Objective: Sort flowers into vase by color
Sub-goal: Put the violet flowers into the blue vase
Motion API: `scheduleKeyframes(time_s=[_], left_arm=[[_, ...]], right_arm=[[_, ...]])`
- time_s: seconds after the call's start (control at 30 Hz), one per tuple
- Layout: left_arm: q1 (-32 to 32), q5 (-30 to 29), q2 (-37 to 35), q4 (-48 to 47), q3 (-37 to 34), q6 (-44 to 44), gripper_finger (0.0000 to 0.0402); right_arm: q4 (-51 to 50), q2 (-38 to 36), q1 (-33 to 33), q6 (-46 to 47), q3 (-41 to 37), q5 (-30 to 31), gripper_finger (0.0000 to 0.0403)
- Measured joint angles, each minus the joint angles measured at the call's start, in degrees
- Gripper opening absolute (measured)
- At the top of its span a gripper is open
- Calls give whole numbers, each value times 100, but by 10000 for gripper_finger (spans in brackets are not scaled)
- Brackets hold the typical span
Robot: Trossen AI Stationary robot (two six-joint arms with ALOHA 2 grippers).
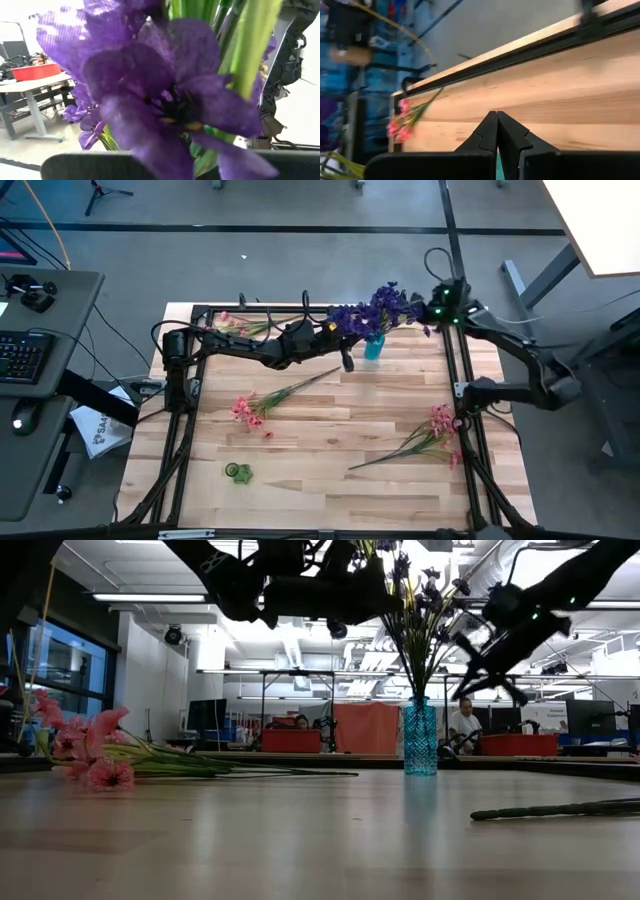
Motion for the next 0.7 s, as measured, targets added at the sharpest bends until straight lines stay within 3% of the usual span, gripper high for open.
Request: scheduleKeyframes(time_s=[0.33,0.7], left_arm=[[4,-98,0,-9,0,11,0],[7,-115,0,-33,-3,11,0]], right_arm=[[1280,1365,773,233,-119,-47,0],[1477,1645,1318,152,-117,-298,0]])
